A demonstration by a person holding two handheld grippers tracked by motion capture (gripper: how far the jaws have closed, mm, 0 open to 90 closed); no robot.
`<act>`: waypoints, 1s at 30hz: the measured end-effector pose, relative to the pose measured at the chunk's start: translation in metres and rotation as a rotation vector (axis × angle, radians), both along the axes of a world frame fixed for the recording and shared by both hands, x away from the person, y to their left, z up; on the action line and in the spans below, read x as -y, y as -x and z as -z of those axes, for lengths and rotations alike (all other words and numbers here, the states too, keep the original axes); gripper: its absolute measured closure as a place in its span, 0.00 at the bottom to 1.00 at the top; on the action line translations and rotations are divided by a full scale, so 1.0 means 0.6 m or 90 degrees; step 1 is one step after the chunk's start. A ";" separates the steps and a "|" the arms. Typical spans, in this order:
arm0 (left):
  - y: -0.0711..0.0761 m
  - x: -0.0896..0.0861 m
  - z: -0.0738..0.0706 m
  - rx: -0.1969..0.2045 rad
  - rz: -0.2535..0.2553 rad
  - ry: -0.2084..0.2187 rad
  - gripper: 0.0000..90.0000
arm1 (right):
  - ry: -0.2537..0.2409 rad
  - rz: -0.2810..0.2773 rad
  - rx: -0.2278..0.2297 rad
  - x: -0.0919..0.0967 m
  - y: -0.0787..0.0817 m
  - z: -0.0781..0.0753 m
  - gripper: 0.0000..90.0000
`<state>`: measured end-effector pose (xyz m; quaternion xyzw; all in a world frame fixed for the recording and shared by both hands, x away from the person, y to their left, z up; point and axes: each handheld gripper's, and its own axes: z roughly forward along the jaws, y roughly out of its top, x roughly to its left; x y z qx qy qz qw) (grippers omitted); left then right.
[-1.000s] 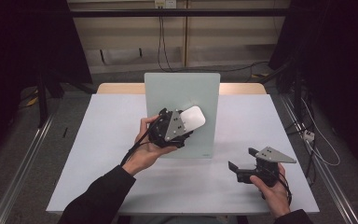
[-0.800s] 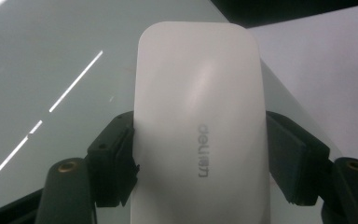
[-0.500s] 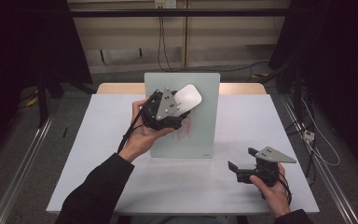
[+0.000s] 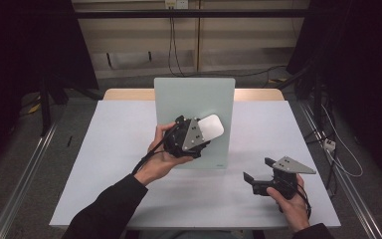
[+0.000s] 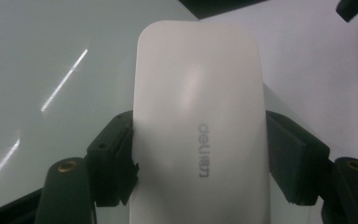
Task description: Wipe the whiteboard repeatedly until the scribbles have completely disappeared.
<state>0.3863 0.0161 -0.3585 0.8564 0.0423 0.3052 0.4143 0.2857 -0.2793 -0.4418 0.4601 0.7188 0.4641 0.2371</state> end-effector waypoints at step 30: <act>-0.046 -0.065 -0.094 0.033 -0.077 0.099 0.34 | -0.002 -0.001 0.000 0.000 -0.001 0.000 0.05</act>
